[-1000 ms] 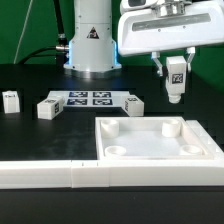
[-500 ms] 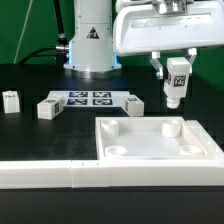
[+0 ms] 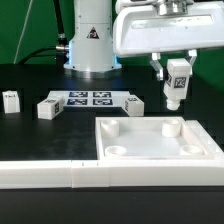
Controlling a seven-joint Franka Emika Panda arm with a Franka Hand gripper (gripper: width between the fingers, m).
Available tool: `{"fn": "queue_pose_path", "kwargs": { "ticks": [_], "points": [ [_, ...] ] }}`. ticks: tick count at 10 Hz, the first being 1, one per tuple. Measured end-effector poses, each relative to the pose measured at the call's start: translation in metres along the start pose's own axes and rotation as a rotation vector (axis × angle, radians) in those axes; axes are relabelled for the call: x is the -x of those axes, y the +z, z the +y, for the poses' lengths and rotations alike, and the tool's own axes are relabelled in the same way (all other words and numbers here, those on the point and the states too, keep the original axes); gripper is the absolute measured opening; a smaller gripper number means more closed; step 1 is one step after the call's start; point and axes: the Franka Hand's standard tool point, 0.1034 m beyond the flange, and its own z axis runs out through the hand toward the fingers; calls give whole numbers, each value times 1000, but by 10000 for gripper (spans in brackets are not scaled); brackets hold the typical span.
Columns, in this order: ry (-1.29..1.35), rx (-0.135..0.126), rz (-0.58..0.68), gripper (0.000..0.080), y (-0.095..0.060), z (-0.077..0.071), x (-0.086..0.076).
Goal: Assemble one leg
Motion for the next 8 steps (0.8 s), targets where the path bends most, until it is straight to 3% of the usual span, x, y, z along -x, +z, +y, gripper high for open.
{"fn": "queue_pose_path", "kwargs": {
  "ticks": [2,3,5,8],
  "points": [
    [-41,0,24,290,15,3,-37],
    [-43,-1,34,290,22,2,-48],
    [-74,2,41,290,31,4,-57],
    [-74,2,39,290,32,4,-55]
  ]
}}
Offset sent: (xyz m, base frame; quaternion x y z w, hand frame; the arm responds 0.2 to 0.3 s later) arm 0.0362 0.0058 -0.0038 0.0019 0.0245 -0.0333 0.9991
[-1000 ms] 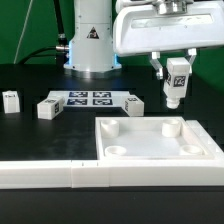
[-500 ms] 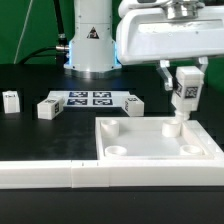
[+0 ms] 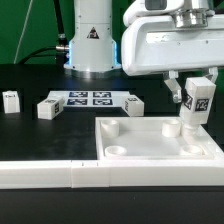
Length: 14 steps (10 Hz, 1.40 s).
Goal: Assemble one leg
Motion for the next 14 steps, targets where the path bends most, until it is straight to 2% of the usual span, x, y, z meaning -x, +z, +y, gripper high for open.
{"fn": "queue_pose_path", "kwargs": {
  "ticks": [2,4,5,9,12,14],
  "points": [
    [-1,1,-6,290,5,2,-1],
    [-11,2,1,290,10,7,-16],
    [-8,3,3,290,13,9,-18],
    [-5,16,30,290,29,13,-11],
    [-6,16,30,290,32,12,-8],
    [-2,26,50,290,35,15,-2]
  ]
}}
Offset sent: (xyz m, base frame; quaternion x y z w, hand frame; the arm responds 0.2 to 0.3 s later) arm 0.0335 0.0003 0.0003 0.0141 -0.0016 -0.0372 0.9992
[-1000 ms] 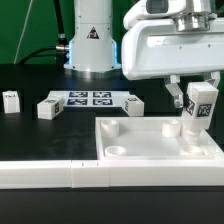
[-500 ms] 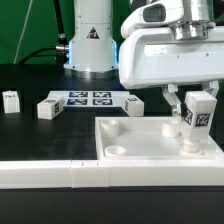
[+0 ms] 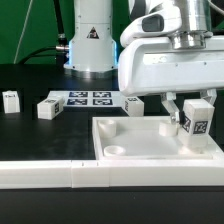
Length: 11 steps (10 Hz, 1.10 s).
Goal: Assemble one leg
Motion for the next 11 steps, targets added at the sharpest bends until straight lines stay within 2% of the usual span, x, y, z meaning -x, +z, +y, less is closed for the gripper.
{"fn": "queue_pose_path", "kwargs": {
  "ticks": [2,5,6,7,11],
  "points": [
    [10,9,27,290,-1,7,2],
    [9,9,27,298,0,6,2],
    [9,9,27,475,0,6,2],
    [9,9,27,609,0,6,2],
    [9,9,27,649,0,6,2]
  ]
}}
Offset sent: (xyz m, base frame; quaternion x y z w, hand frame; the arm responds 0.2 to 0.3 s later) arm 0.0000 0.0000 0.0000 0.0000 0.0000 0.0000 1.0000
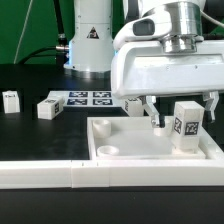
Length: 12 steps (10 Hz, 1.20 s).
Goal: Assemble one leg
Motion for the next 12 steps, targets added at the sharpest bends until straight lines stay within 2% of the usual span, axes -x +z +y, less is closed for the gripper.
{"fn": "queue_pose_path", "kwargs": {
  "ticks": [1,3,5,8,9,10,12],
  "points": [
    [0,-1,-4,649,-1,0,-1],
    [1,-11,-20,649,-16,-1,-15],
    [4,-20,-44,649,-24,-1,-22],
    [5,-27,-74,649,-22,-2,-18],
    [20,-52,-202,649,-19,-6,-11],
    [27,-64,-262,649,-19,-5,-18],
    [30,-106,-481,649,-19,-7,-17]
  ]
}}
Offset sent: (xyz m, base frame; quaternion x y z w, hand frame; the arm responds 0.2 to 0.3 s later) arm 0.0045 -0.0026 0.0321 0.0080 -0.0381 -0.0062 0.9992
